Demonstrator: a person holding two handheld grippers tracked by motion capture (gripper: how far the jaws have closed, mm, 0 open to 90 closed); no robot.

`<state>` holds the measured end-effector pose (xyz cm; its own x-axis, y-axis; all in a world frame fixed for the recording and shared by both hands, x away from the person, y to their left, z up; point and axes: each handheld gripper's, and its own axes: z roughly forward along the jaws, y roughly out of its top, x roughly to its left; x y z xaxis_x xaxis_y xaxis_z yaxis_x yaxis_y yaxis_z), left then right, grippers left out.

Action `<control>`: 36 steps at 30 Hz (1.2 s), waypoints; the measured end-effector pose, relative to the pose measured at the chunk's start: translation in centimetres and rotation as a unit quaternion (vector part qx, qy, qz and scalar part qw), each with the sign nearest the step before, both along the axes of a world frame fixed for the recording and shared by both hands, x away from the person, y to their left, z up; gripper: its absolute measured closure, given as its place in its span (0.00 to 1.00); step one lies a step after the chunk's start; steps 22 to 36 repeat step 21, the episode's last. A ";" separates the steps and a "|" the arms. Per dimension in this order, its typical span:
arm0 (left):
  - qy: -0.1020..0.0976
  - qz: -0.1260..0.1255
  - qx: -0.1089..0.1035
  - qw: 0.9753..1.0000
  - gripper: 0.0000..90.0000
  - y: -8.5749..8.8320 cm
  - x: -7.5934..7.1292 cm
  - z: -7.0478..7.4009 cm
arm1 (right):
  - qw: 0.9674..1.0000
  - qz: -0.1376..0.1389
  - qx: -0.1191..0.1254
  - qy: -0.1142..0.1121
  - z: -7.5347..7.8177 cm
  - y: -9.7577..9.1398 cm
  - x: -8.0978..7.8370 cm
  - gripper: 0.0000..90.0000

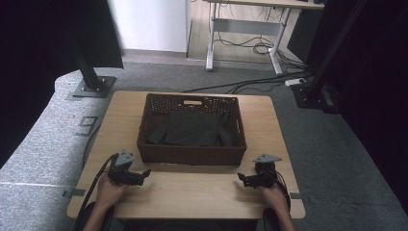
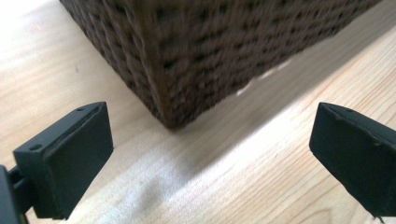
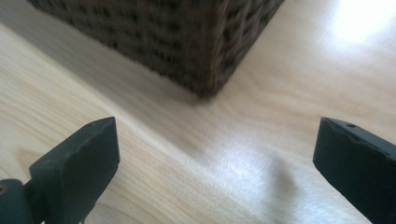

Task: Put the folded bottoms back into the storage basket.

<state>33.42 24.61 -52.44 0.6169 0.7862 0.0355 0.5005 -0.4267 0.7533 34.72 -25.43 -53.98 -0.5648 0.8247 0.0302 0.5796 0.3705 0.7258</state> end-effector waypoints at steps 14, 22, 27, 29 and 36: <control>0.066 -0.023 0.028 0.997 0.00 -0.8 0.8 -2.4 | 1.000 0.006 -0.014 0.002 -1.7 0.9 0.1 0.00; 0.066 -0.022 0.029 0.997 0.00 -0.8 0.8 -2.4 | 1.000 0.006 -0.014 0.002 -1.7 0.8 0.1 0.00; 0.066 -0.022 0.029 0.997 0.00 -0.8 0.8 -2.4 | 1.000 0.006 -0.014 0.002 -1.7 0.8 0.1 0.00; 0.066 -0.022 0.029 0.997 0.00 -0.8 0.8 -2.4 | 1.000 0.006 -0.014 0.002 -1.7 0.8 0.1 0.00; 0.066 -0.022 0.029 0.997 0.00 -0.8 0.8 -2.4 | 1.000 0.006 -0.014 0.002 -1.7 0.8 0.1 0.00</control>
